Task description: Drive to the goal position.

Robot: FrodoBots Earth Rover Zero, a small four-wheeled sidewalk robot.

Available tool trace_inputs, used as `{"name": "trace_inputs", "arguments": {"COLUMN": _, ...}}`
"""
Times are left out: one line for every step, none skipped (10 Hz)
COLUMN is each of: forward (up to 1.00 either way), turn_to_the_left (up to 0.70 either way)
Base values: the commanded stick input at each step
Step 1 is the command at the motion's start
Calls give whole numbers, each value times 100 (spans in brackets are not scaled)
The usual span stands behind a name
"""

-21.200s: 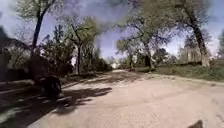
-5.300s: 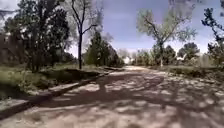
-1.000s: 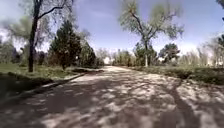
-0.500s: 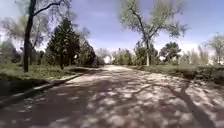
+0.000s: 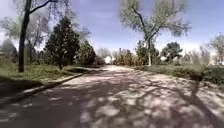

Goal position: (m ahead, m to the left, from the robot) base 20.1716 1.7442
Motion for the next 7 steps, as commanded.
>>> {"name": "trace_inputs", "arguments": {"forward": 70, "turn_to_the_left": 0}}
{"name": "trace_inputs", "arguments": {"forward": 70, "turn_to_the_left": 0}}
{"name": "trace_inputs", "arguments": {"forward": 70, "turn_to_the_left": 0}}
{"name": "trace_inputs", "arguments": {"forward": 70, "turn_to_the_left": 0}}
{"name": "trace_inputs", "arguments": {"forward": 70, "turn_to_the_left": 0}}
{"name": "trace_inputs", "arguments": {"forward": 70, "turn_to_the_left": 0}}
{"name": "trace_inputs", "arguments": {"forward": 70, "turn_to_the_left": 0}}
